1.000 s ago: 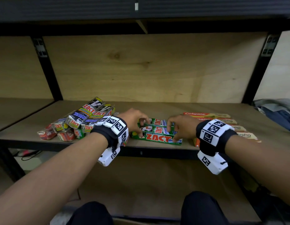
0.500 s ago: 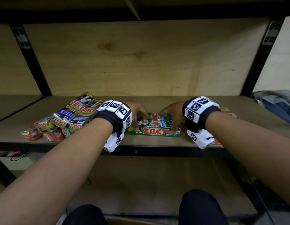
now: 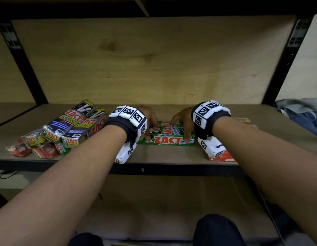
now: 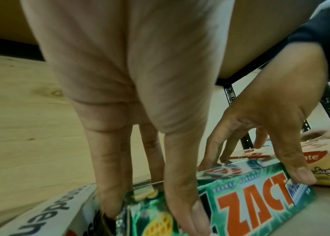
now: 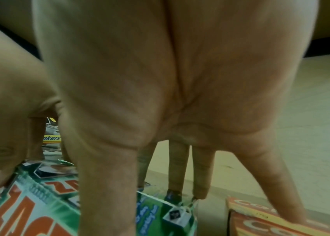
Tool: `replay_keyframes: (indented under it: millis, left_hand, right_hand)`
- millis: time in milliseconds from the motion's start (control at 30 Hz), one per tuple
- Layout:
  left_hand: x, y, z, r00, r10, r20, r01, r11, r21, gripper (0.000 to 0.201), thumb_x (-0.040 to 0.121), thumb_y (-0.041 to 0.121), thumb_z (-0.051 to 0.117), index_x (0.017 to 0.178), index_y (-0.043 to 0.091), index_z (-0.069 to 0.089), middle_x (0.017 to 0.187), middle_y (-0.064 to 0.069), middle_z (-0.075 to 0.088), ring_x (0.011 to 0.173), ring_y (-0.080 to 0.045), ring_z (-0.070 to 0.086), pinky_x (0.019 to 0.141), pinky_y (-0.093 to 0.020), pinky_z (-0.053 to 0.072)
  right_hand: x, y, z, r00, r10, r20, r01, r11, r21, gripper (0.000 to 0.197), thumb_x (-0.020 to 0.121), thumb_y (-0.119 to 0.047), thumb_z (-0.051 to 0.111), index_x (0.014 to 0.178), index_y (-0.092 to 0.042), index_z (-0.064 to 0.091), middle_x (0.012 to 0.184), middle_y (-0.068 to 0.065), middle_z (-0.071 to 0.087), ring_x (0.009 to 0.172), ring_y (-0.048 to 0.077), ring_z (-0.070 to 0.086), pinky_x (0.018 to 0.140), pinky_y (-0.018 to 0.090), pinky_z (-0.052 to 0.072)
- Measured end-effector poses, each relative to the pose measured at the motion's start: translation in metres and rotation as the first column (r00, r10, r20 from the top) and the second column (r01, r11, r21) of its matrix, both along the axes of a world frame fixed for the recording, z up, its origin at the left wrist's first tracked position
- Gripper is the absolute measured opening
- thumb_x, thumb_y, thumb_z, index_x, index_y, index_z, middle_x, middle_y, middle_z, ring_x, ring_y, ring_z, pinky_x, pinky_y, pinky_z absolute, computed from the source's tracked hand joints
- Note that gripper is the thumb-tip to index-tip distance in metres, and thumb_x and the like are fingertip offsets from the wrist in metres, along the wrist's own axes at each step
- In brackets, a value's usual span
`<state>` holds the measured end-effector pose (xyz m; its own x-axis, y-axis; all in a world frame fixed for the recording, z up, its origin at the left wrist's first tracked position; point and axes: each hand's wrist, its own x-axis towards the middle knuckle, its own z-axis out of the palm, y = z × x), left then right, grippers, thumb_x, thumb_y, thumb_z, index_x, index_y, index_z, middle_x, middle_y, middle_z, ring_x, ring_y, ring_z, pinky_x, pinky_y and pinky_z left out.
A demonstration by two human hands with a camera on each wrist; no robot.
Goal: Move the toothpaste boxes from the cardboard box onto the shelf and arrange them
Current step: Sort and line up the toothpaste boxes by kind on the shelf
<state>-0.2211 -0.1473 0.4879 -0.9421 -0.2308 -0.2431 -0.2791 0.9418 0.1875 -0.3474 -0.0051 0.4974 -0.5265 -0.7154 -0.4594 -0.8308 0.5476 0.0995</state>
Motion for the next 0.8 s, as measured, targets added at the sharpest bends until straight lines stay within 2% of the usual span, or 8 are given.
replay_keyframes:
  millis: [100, 167, 233, 300, 400, 500, 667, 800]
  left_hand:
    - [-0.007, -0.003, 0.000, 0.998, 0.050, -0.023, -0.049, 0.998, 0.033, 0.052, 0.069, 0.019, 0.087, 0.118, 0.016, 0.071, 0.125, 0.000, 0.066, 0.111, -0.023, 0.063, 0.100, -0.039, 0.049]
    - [-0.011, -0.002, 0.001, 0.996, 0.083, -0.028, -0.083, 0.996, 0.014, 0.048, 0.073, 0.023, 0.083, 0.119, 0.014, 0.070, 0.124, -0.003, 0.066, 0.108, -0.024, 0.064, 0.098, -0.036, 0.049]
    - [-0.014, -0.005, 0.001, 0.998, 0.051, -0.032, -0.051, 0.999, 0.012, 0.045, 0.074, 0.023, 0.083, 0.117, 0.016, 0.072, 0.124, 0.002, 0.065, 0.106, -0.023, 0.064, 0.092, -0.029, 0.051]
    - [-0.015, -0.004, 0.001, 0.999, 0.033, -0.028, -0.033, 0.999, -0.005, 0.039, 0.075, 0.020, 0.080, 0.114, 0.020, 0.073, 0.122, 0.007, 0.065, 0.102, -0.019, 0.064, 0.082, -0.022, 0.051]
    - [-0.023, -0.007, -0.002, 0.997, 0.049, -0.060, -0.049, 0.999, 0.002, 0.042, 0.076, 0.022, 0.081, 0.116, 0.019, 0.072, 0.123, 0.002, 0.066, 0.106, -0.022, 0.064, 0.086, -0.026, 0.049]
    - [-0.026, -0.007, -0.005, 0.989, 0.107, -0.106, -0.115, 0.991, -0.071, 0.052, 0.075, 0.029, 0.082, 0.123, 0.017, 0.067, 0.122, -0.002, 0.066, 0.112, -0.022, 0.062, 0.082, -0.024, 0.046]
    - [-0.022, -0.008, 0.001, 1.000, -0.027, -0.013, 0.027, 0.999, -0.018, 0.061, 0.065, 0.029, 0.089, 0.123, 0.026, 0.068, 0.125, 0.016, 0.063, 0.107, -0.002, 0.056, 0.082, -0.016, 0.037]
    - [-0.024, -0.006, 0.000, 0.999, -0.040, -0.032, 0.040, 0.999, -0.017, 0.064, 0.068, 0.027, 0.087, 0.128, 0.027, 0.065, 0.131, 0.016, 0.058, 0.105, 0.001, 0.047, 0.086, -0.016, 0.033]
  right_hand:
    - [-0.004, -0.006, -0.003, 0.999, -0.016, -0.028, 0.016, 1.000, 0.008, 0.102, 0.055, -0.036, 0.095, 0.143, -0.043, 0.043, 0.152, -0.003, 0.041, 0.129, 0.026, 0.050, 0.100, 0.038, 0.048]
    - [-0.008, -0.010, -0.003, 0.999, -0.007, -0.036, 0.008, 1.000, 0.021, 0.110, 0.043, -0.044, 0.095, 0.141, -0.047, 0.045, 0.153, -0.005, 0.041, 0.129, 0.025, 0.051, 0.100, 0.038, 0.048]
    - [-0.014, -0.014, -0.002, 1.000, 0.005, -0.025, -0.005, 1.000, 0.030, 0.118, 0.034, -0.051, 0.094, 0.141, -0.051, 0.043, 0.154, -0.006, 0.040, 0.131, 0.025, 0.050, 0.101, 0.041, 0.049]
    - [-0.022, -0.016, 0.001, 0.999, -0.007, 0.036, 0.004, 0.998, 0.060, 0.121, 0.036, -0.049, 0.094, 0.144, -0.051, 0.039, 0.157, -0.006, 0.035, 0.134, 0.024, 0.047, 0.103, 0.040, 0.048]
    - [-0.033, -0.017, 0.004, 0.998, -0.013, 0.055, 0.008, 0.996, 0.094, 0.134, 0.022, -0.058, 0.090, 0.144, -0.057, 0.033, 0.156, -0.010, 0.036, 0.131, 0.020, 0.050, 0.104, 0.039, 0.048]
    - [-0.045, -0.014, 0.003, 0.992, -0.028, 0.126, 0.016, 0.995, 0.095, 0.135, 0.020, -0.061, 0.094, 0.140, -0.062, 0.033, 0.156, -0.008, 0.036, 0.131, 0.020, 0.050, 0.106, 0.039, 0.047]
    - [-0.044, -0.006, 0.008, 0.987, -0.052, 0.154, 0.037, 0.994, 0.100, 0.130, 0.026, -0.059, 0.094, 0.140, -0.062, 0.032, 0.161, -0.006, 0.026, 0.142, 0.022, 0.035, 0.113, 0.042, 0.038]
    - [-0.044, 0.000, 0.010, 0.989, -0.062, 0.132, 0.052, 0.996, 0.078, 0.110, 0.049, -0.046, 0.095, 0.140, -0.061, 0.034, 0.161, -0.004, 0.025, 0.144, 0.023, 0.033, 0.114, 0.042, 0.037]
